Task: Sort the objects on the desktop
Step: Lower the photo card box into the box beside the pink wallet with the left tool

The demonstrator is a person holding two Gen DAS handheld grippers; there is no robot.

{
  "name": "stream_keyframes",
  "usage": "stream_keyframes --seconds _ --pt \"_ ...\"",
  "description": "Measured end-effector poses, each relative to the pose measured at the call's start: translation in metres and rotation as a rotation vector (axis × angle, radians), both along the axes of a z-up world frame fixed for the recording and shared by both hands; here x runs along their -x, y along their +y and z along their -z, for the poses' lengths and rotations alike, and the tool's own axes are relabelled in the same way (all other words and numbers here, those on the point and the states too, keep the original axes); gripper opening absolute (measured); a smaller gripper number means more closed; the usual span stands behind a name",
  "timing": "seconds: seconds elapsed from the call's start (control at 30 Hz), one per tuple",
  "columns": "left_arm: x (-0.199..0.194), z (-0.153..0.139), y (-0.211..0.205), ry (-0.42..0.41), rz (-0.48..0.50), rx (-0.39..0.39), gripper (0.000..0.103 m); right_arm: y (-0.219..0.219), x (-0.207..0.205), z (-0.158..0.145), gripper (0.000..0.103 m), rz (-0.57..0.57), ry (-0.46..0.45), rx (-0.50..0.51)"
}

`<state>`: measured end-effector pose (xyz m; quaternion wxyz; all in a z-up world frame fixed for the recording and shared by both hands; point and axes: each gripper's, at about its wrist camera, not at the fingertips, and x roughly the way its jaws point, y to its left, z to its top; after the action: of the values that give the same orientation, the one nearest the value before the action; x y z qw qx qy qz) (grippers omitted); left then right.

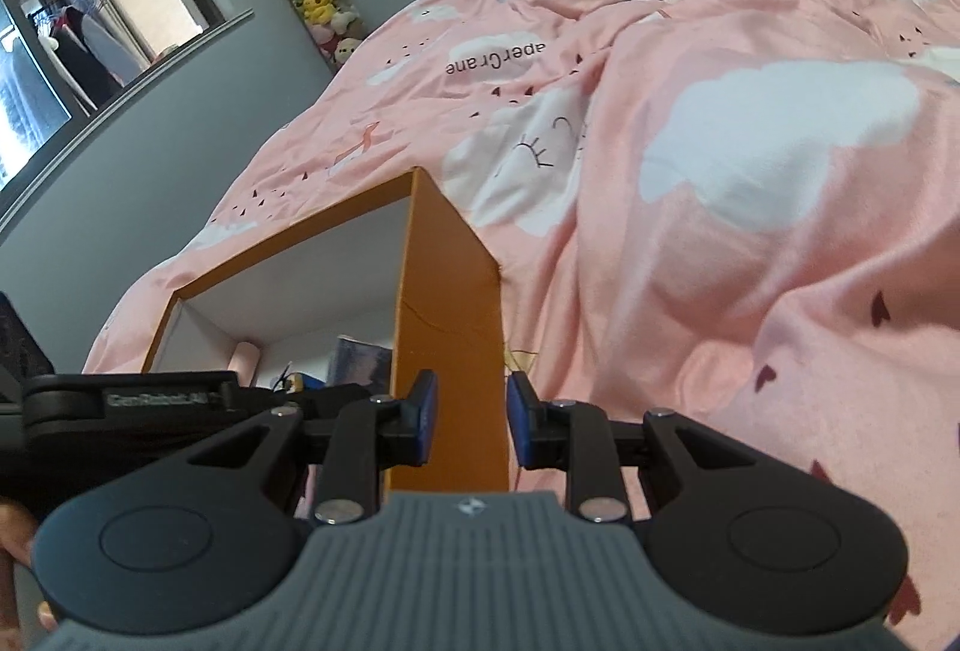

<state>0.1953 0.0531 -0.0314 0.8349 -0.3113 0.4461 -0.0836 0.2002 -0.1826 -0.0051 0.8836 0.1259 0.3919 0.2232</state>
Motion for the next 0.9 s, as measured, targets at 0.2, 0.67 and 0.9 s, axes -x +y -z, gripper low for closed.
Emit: stream_keyframes --seconds 0.2,0.67,0.9 --pt "-0.007 0.008 -0.011 0.038 0.01 -0.071 0.025 -0.008 0.002 0.007 0.028 0.002 0.011 -0.007" --pt "-0.014 0.0 -0.037 0.121 0.065 -0.228 0.026 -0.013 0.002 0.016 0.028 -0.002 0.042 -0.021" --pt "-0.009 -0.001 -0.031 0.097 0.07 -0.16 0.027 -0.012 0.006 0.018 0.028 -0.008 0.038 -0.013"
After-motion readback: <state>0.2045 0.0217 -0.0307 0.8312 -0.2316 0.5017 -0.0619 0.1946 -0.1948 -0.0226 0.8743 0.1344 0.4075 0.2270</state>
